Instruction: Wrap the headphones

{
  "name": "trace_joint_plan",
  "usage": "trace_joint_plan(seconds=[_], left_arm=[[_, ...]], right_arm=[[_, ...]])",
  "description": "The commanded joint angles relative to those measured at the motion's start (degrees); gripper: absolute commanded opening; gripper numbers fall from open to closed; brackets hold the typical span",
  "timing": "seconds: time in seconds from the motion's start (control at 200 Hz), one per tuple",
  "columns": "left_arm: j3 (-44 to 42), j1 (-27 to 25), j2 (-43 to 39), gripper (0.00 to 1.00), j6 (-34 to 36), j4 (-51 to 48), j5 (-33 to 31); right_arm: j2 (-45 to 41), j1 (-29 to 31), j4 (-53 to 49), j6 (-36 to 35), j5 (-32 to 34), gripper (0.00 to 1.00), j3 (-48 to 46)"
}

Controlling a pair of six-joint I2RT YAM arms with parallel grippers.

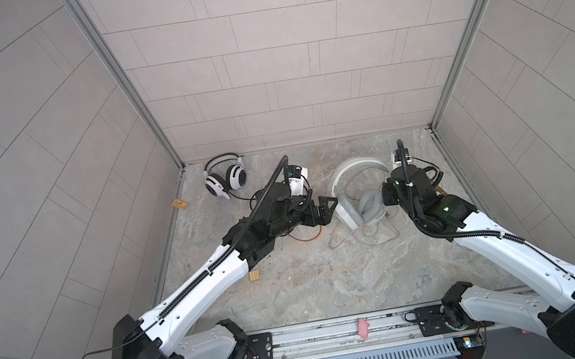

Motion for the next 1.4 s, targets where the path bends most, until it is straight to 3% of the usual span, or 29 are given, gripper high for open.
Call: trace_joint_plan(seconds=[0.0, 0.19, 0.38, 0.605, 0.851, 1.016, 1.126, 1.306, 1.396], left_arm=[[2.23, 0.39, -3.17, 1.0, 2.73, -6.19, -4.66], [4.59, 0.32, -6.59, 1.0, 6.56, -15.55, -9.03], [5.16, 0.31, -6.71, 1.0, 6.37, -15.25, -9.53], [5.43, 0.23, -2.32, 1.0, 8.01, -15.58, -6.91], [4.9, 0.06, -0.25, 0.98, 11.06, -18.8, -12.86], [5.79, 0.05, 3.44, 0.89, 12.09, -20.31, -14.86], [6.21, 0.05, 5.67, 0.88, 12.92, -21.34, -16.06], [6.96, 0.06, 7.98, 0.63, 13.64, -21.88, -17.9], [6.9, 0.05, 8.45, 0.42, 13.63, -21.28, -17.46]], right_arm=[[-2.97, 0.33, 1.01, -4.43, -5.98, 0.0, 3.13], [-1.87, 0.54, -2.5, -17.65, -16.63, 0.0, 3.32], [2.1, 3.1, -6.08, -23.01, -13.17, 0.0, 6.51], [8.04, 12.3, -6.05, -26.56, -6.48, 0.0, 9.8], [16.58, 18.25, -9.63, -28.47, -3.31, 0.0, 15.61], [18.38, 21.64, -8.41, -28.39, -3.48, 0.0, 17.74], [19.0, 23.14, -8.16, -28.14, -3.5, 0.0, 18.52], [19.35, 23.32, -8.39, -27.94, -5.55, 0.0, 18.59], [19.6, 23.39, -7.83, -27.28, -6.72, 0.0, 18.78]])
